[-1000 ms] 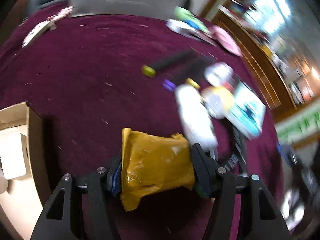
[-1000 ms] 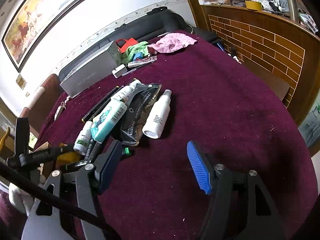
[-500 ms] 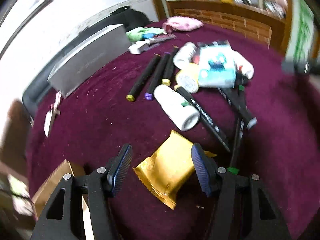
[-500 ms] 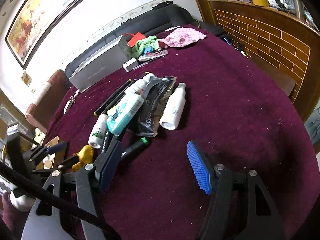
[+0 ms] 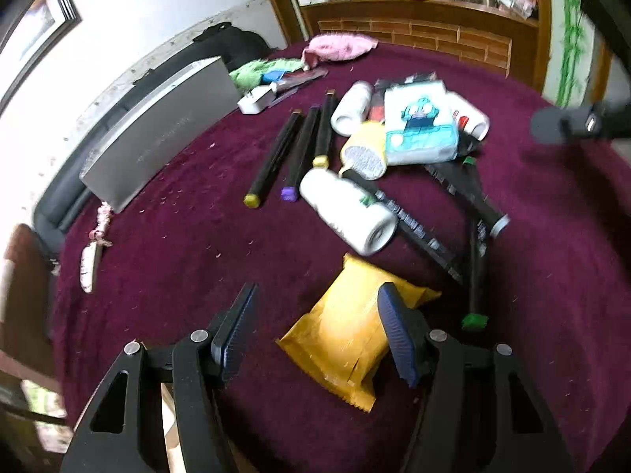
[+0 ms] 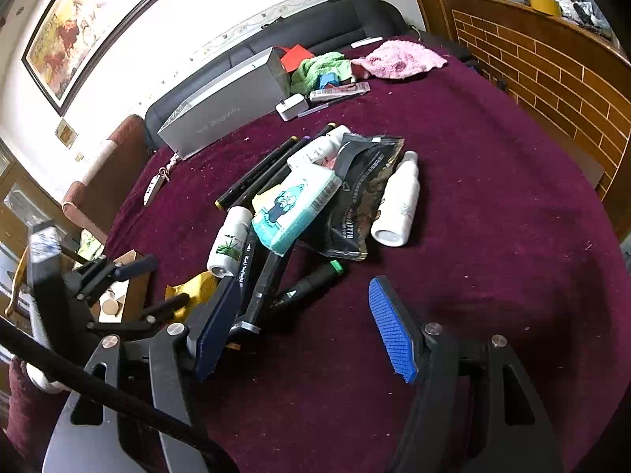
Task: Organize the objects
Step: 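Regrip the yellow packet with the left gripper while the right gripper grasps a white bottle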
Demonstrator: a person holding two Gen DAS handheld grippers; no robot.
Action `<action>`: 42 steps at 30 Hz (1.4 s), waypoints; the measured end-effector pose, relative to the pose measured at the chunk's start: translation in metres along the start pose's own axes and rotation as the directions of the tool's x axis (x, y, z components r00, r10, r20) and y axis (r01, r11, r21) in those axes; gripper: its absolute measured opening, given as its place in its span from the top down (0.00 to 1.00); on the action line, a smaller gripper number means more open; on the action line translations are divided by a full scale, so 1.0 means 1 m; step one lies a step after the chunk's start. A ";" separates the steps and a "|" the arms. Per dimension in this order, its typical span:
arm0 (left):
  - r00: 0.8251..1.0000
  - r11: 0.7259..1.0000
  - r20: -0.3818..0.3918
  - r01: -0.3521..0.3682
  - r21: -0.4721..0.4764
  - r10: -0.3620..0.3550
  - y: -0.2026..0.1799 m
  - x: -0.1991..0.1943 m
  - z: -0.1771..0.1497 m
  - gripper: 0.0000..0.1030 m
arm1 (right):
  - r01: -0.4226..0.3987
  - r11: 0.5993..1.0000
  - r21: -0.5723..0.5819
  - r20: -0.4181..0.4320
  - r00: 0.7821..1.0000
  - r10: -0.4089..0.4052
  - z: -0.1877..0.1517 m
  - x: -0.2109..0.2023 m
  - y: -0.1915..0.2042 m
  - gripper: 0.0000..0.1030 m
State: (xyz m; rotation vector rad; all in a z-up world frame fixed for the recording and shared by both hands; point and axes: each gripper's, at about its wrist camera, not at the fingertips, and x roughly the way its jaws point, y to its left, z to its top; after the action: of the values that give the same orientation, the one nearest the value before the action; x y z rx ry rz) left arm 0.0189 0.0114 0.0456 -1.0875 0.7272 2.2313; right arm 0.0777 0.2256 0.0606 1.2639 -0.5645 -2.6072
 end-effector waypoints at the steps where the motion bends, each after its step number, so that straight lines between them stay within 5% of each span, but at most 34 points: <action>1: 1.000 1.000 -0.007 0.022 -0.018 -0.022 0.002 0.003 0.003 0.46 | -0.002 1.000 0.002 -0.004 1.000 0.002 -0.001 0.002 0.001 0.35; 7: 0.989 0.990 -0.054 0.140 0.014 -0.139 -0.020 0.009 0.001 0.46 | -0.012 1.000 0.008 -0.025 1.000 0.012 -0.001 0.008 0.002 0.35; 10: 0.992 0.992 -0.096 0.091 0.087 -0.082 -0.037 0.017 -0.005 0.46 | -0.008 1.000 0.017 -0.016 1.000 0.009 0.002 0.005 -0.001 0.35; 14: 0.989 0.992 -0.076 0.121 -0.044 -0.124 -0.030 0.017 0.002 0.53 | -0.016 0.999 0.034 -0.016 1.000 0.017 0.004 0.007 -0.002 0.35; 18: 0.993 0.990 -0.082 0.074 -0.121 -0.084 -0.034 0.013 -0.001 0.58 | -0.032 0.999 0.043 -0.029 0.999 0.033 0.005 0.008 -0.001 0.35; 24: 0.994 0.958 0.024 0.113 -0.265 -0.111 -0.029 -0.039 -0.020 0.61 | -0.025 0.999 0.046 -0.029 0.999 0.026 0.007 0.005 -0.002 0.35; 30: 0.981 0.905 0.172 0.154 -0.397 -0.092 -0.013 -0.087 -0.047 0.62 | -0.096 0.992 0.077 -0.076 0.992 0.102 0.007 0.017 0.007 0.35; 34: 0.970 0.885 0.233 0.172 -0.434 -0.074 -0.008 -0.107 -0.063 0.74 | -0.081 0.993 0.086 -0.095 0.991 0.089 0.007 0.026 0.013 0.35; 36: 0.964 0.878 0.258 0.184 -0.442 -0.072 -0.003 -0.113 -0.069 0.91 | -0.091 0.992 0.088 -0.102 0.990 0.099 0.004 0.028 0.016 0.35; 42: 0.971 0.871 0.225 0.181 -0.457 -0.084 -0.001 -0.105 -0.077 0.91 | -0.111 0.994 0.012 -0.124 0.986 0.112 0.006 0.039 0.057 0.35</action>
State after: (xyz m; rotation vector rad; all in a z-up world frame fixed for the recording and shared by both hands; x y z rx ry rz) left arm 0.1149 -0.0648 0.0910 -1.0689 0.0058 2.4133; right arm 0.0489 0.1623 0.0598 1.3446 -0.6018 -2.4184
